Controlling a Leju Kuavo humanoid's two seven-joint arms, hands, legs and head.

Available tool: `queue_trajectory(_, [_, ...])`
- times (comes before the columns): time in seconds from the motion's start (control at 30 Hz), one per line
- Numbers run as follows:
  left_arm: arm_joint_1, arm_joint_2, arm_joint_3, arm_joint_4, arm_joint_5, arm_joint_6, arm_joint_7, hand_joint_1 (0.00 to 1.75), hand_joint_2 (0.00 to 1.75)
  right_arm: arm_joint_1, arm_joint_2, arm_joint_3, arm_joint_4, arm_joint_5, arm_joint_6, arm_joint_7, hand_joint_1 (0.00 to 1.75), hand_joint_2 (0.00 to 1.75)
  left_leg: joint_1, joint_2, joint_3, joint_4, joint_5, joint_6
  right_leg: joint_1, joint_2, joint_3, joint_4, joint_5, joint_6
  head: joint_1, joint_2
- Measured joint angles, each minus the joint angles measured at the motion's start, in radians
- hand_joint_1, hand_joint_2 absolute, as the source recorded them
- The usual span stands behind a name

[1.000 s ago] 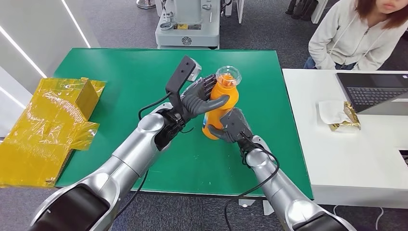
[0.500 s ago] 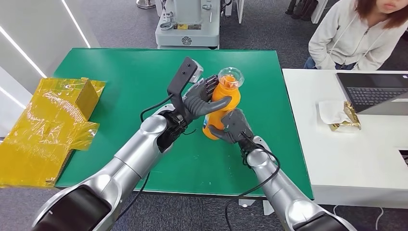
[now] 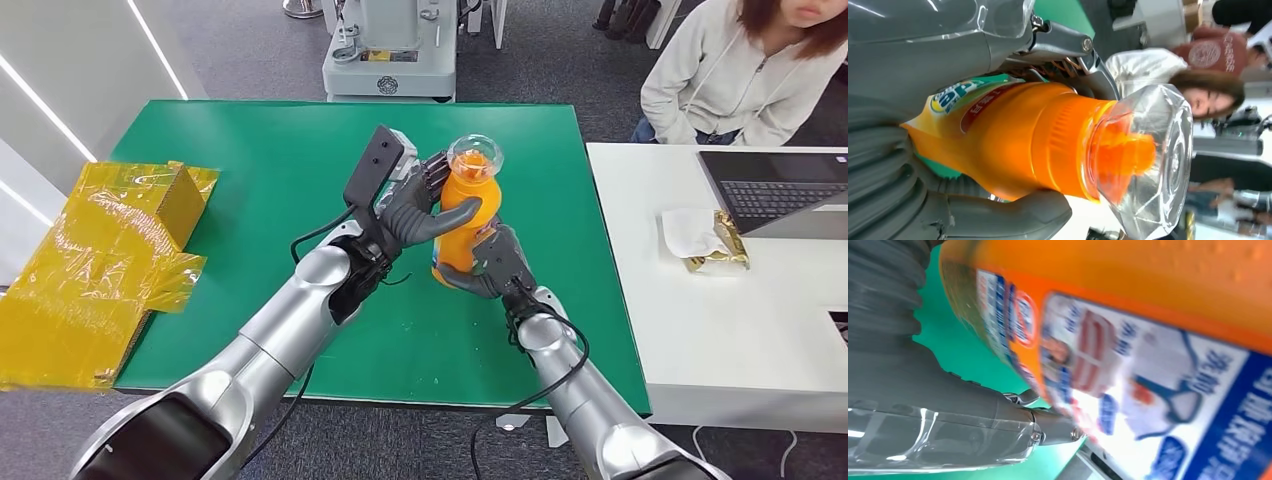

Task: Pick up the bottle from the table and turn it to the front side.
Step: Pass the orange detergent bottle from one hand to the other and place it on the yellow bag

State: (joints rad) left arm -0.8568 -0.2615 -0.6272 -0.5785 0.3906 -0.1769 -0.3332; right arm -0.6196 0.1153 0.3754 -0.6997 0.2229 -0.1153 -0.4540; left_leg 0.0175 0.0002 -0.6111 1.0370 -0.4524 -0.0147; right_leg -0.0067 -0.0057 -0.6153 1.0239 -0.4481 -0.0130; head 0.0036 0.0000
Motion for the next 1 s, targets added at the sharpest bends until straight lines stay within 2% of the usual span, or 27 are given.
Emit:
queue_trajectory(0.37, [0.012, 0.056, 0.011, -0.004, -0.011, 0.012, -0.039, 1.75, 1.75, 0.135, -0.049, -0.012, -0.223, -0.031, 0.027, -0.011, 0.00, 1.75, 0.000, 0.000, 0.000, 0.000, 0.000, 0.000, 0.000, 0.000, 0.000, 0.000, 0.000, 0.000, 0.000, 0.000])
queue_trajectory(0.6, [0.015, 0.072, 0.022, -0.004, -0.026, 0.030, -0.047, 1.75, 1.75, 0.188, -0.072, -0.010, -0.311, -0.042, 0.021, -0.012, 0.00, 1.75, 0.000, 0.000, 0.000, 0.000, 0.000, 0.000, 0.000, 0.000, 0.000, 0.000, 0.000, 0.000, 0.000, 0.000])
queue_trajectory(0.8, [0.014, 0.096, 0.040, -0.001, -0.062, 0.096, -0.084, 1.75, 1.75, 0.251, -0.090, 0.005, -0.405, -0.047, 0.015, -0.017, 0.00, 1.75, 0.000, 0.000, 0.000, 0.000, 0.000, 0.000, 0.000, 0.000, 0.000, 0.000, 0.000, 0.000, 0.000, 0.000])
queue_trajectory(1.0, [0.003, 0.130, 0.052, 0.008, -0.186, 0.259, -0.166, 1.75, 1.75, 0.332, -0.112, 0.034, -0.536, -0.031, 0.008, -0.012, 0.00, 1.75, 0.000, 0.000, 0.000, -0.001, 0.000, 0.000, 0.000, 0.000, 0.000, 0.000, 0.000, 0.000, 0.000, 0.000])
